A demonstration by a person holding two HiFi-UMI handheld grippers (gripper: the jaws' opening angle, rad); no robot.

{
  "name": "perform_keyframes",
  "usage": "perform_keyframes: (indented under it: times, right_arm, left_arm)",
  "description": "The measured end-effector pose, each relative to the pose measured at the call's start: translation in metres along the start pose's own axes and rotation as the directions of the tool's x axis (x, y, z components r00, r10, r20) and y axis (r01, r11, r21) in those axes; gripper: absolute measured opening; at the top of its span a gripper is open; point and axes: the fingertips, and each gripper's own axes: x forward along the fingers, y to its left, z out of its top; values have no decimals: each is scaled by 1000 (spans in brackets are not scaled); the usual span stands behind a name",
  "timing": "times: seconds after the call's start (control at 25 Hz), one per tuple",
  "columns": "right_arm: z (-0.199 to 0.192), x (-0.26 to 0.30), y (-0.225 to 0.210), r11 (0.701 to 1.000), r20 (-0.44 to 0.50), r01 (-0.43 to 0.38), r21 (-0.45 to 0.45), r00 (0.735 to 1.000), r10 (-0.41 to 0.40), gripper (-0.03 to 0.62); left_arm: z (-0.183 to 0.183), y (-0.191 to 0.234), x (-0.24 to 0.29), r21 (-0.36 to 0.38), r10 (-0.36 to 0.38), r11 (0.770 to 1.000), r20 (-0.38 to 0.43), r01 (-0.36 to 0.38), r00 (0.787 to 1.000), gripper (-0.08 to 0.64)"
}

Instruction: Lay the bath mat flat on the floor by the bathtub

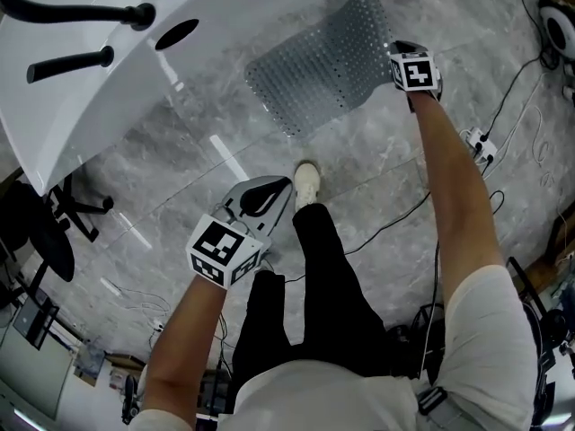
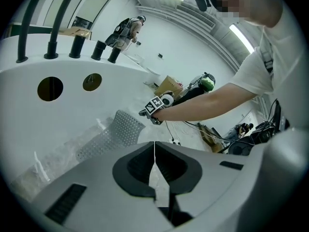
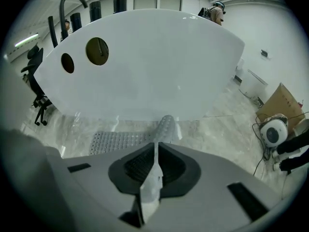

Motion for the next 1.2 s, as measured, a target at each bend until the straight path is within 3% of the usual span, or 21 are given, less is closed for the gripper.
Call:
perform_keyframes:
  times: [0.24,0.48,0.88,1.2]
  right_arm:
    - [-18,-23,-28,999,-24,28,17,999,-28,44]
    - [-49,-59,-24,999,-40,9,52,999,-7,43]
    - [-68,-146,24,989,8,-102,104,995,102,40]
    - [-88,-237,95,969,43,-201,141,980,197,40]
  left_arm:
    - [11,-10,11,20,-12,1000,-9,12,1000,21]
    - [29,-29,10,61,-24,998,-1,24,1000,21]
    - [56,-76,-22,129,-47,991,24,44,999,21]
    - [53,-117,-70,120,-41,992,49,34,998,21]
